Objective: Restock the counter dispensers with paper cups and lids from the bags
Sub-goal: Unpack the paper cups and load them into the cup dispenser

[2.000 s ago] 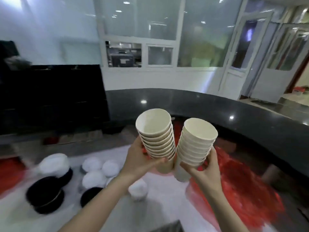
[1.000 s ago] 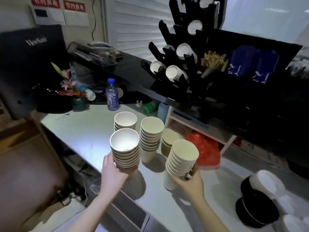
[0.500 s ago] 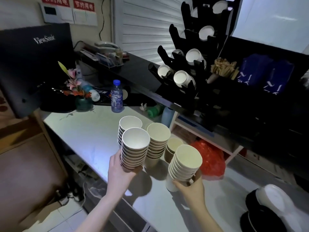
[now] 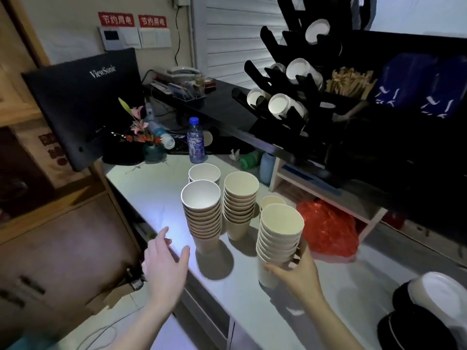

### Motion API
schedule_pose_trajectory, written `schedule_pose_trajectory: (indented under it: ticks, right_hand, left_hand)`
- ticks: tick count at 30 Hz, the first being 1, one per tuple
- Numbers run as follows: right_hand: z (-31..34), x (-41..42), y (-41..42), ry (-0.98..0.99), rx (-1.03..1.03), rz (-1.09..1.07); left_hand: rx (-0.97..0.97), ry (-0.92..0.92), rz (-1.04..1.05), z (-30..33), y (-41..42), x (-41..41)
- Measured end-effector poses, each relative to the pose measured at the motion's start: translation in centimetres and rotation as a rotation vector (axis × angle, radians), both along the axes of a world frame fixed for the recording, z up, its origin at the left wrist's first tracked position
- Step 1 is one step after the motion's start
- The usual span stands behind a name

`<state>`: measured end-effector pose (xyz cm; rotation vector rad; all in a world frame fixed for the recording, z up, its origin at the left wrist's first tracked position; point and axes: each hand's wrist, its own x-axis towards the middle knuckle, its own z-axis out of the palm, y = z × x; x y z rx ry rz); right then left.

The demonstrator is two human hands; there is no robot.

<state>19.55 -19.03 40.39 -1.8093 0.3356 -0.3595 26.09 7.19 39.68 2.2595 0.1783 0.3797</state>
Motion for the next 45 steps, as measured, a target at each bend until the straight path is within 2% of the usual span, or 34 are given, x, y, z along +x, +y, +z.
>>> schedule_pose_trajectory:
  ticks: [1, 2, 5, 8, 14, 20, 25, 30, 33, 37, 41, 45]
  right_hand:
    - [0.0, -0.2, 0.1, 0.003, -0.021, 0.033]
    - [0.0, -0.4, 0.2, 0.013, -0.037, 0.064]
    - [0.3, -1.3, 0.6, 0.014, -0.057, 0.148]
    - [1.3, -2.2, 0.5, 0.008, -0.096, 0.194]
    - [2.2, -3.1, -0.7, 0.041, -0.095, 0.136]
    - [2.1, -3.3, -1.4, 0.086, -0.035, -0.112]
    - [1.4, -3.5, -0.5, 0.13, -0.086, -0.318]
    - [1.0, -3.0, 1.2, 0.037, -0.019, -0.592]
    - [0.6, -2.8, 1.9, 0.0, -0.036, -0.69]
    - [0.2, -2.7, 1.9, 0.01, -0.042, -0.765]
    - [0.0, -3.1, 2.1, -0.021, 0.036, -0.812]
    - [0.0, -4.0, 2.5, 0.082, -0.008, -0.776]
  left_hand:
    - [0.053, -0.06, -0.035, 0.4, -0.5, -1.7]
    - [0.019, -0.062, -0.149, 0.9, -1.1, -3.0]
    - [-0.235, 0.185, -0.637, 2.4, -4.2, -4.3]
    - [-0.422, 0.244, -0.812, 3.4, -7.6, -2.7]
    - [-0.576, 0.255, -0.838, 4.5, -11.7, -1.1]
    - [-0.569, 0.315, -0.924, 3.5, -14.4, 0.6]
    - [-0.591, 0.256, -1.001, 3.9, -16.0, 2.7]
    - [-0.567, 0.176, -1.185, 6.1, -16.3, 4.9]
    - [-0.661, 0.164, -1.175, 6.9, -16.0, 5.4]
    - [-0.729, 0.157, -1.184, 7.7, -15.7, 5.7]
    - [-0.774, 0.165, -1.184, 8.1, -14.8, 6.0]
    - [-0.785, 0.17, -1.172, 8.3, -13.8, 5.8]
